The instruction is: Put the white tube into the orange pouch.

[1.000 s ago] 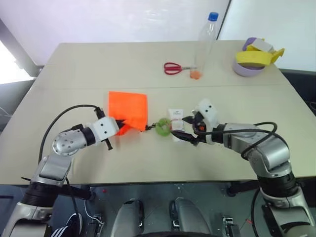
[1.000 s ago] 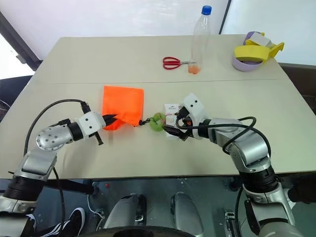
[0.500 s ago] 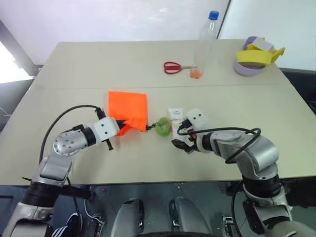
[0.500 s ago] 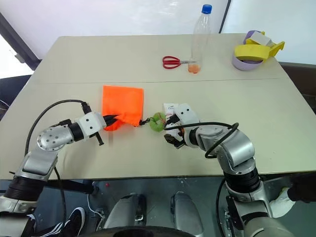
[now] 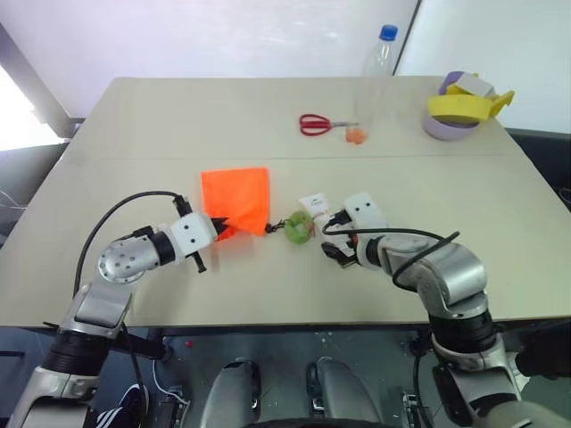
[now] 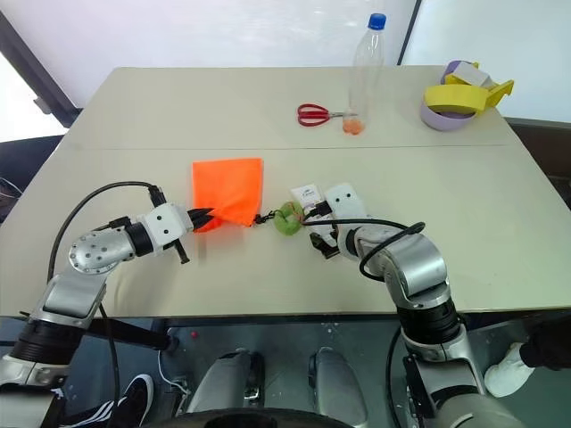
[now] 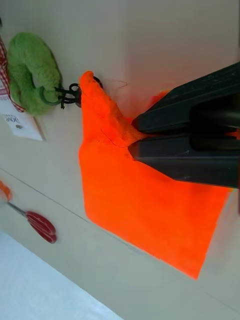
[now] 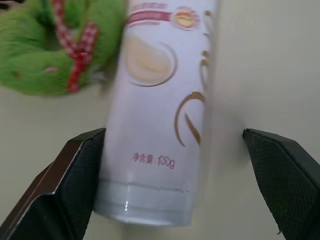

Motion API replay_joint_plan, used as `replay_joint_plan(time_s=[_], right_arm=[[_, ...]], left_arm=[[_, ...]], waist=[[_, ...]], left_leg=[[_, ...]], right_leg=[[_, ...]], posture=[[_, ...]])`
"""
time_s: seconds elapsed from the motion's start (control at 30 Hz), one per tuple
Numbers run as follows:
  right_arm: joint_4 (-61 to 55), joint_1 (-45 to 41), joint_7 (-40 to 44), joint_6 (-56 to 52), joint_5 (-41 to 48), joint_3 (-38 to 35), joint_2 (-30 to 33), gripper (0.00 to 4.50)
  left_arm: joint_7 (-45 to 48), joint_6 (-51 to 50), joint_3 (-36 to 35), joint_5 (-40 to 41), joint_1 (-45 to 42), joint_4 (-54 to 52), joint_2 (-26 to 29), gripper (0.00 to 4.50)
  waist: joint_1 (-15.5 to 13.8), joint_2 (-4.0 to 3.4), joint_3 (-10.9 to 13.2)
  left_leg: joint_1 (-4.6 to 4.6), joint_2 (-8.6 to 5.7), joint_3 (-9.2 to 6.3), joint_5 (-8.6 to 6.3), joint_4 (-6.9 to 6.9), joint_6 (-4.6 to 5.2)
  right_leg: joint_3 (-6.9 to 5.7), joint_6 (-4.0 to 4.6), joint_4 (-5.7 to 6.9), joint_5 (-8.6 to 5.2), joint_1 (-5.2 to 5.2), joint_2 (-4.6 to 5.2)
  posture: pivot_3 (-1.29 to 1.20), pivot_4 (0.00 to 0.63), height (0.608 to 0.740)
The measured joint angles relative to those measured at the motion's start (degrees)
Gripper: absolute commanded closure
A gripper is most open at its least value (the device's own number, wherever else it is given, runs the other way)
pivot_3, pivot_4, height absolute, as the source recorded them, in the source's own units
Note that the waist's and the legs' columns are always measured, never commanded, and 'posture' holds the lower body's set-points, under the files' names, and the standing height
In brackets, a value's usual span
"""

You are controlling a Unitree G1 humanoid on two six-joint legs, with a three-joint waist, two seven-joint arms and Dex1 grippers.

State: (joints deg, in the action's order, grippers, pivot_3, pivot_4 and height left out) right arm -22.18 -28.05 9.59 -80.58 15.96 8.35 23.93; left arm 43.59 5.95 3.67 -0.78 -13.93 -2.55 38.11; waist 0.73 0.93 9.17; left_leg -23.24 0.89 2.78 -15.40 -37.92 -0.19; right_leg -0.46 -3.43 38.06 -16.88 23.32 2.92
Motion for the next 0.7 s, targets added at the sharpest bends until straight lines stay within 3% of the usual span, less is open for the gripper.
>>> replay_joint_plan(time_s=[0.13,0.17,0.27,0.37,0.7], right_arm=[[2.2,0.5,1.1,5.0,-1.3,0.6,4.4,0.04],[2.7,0.5,1.3,5.6,-1.5,0.3,4.6,0.27],[3.2,0.7,2.0,5.9,-1.5,-0.4,4.4,1.27],[3.3,1.3,3.7,6.5,-0.9,-1.4,3.4,2.77],[6.1,1.5,10.1,12.5,-0.9,-1.2,6.4,2.85]], left_arm=[[0.0,0.0,0.0,0.0,-0.1,0.0,-0.2,4.5],[0.0,0.0,0.0,0.0,-0.1,0.0,-0.2,4.5],[0.0,0.0,0.0,0.0,-0.2,0.0,-0.4,4.5],[0.0,0.0,0.0,0.0,-0.4,0.0,-0.6,4.5],[-0.2,0.1,0.0,-0.2,-0.4,0.0,-1.0,4.5]], waist=[[0.0,0.0,0.0],[0.0,0.01,0.0],[0.0,0.01,0.0],[0.1,0.01,0.0],[0.4,-0.01,0.0]], left_leg=[[-0.04,-0.01,0.13,0.04,0.0,0.07],[-0.04,-0.02,0.13,0.05,0.0,0.08],[-0.05,-0.01,0.13,0.05,0.0,0.08],[-0.09,-0.01,0.13,0.05,0.01,0.08],[-0.14,-0.01,0.14,0.05,0.19,0.08]], right_leg=[[-0.02,0.03,-0.02,-0.01,0.0,0.14],[-0.02,0.02,-0.02,-0.01,0.0,0.14],[-0.04,-0.05,-0.01,0.03,0.02,0.15],[-0.04,-0.07,-0.02,0.04,0.05,0.16],[-0.06,-0.1,-0.08,0.05,0.18,0.17]], posture=[[0.0,0.15,0.74],[0.0,0.15,0.74],[0.0,0.15,0.74],[0.0,0.15,0.74],[0.0,0.15,0.74]])
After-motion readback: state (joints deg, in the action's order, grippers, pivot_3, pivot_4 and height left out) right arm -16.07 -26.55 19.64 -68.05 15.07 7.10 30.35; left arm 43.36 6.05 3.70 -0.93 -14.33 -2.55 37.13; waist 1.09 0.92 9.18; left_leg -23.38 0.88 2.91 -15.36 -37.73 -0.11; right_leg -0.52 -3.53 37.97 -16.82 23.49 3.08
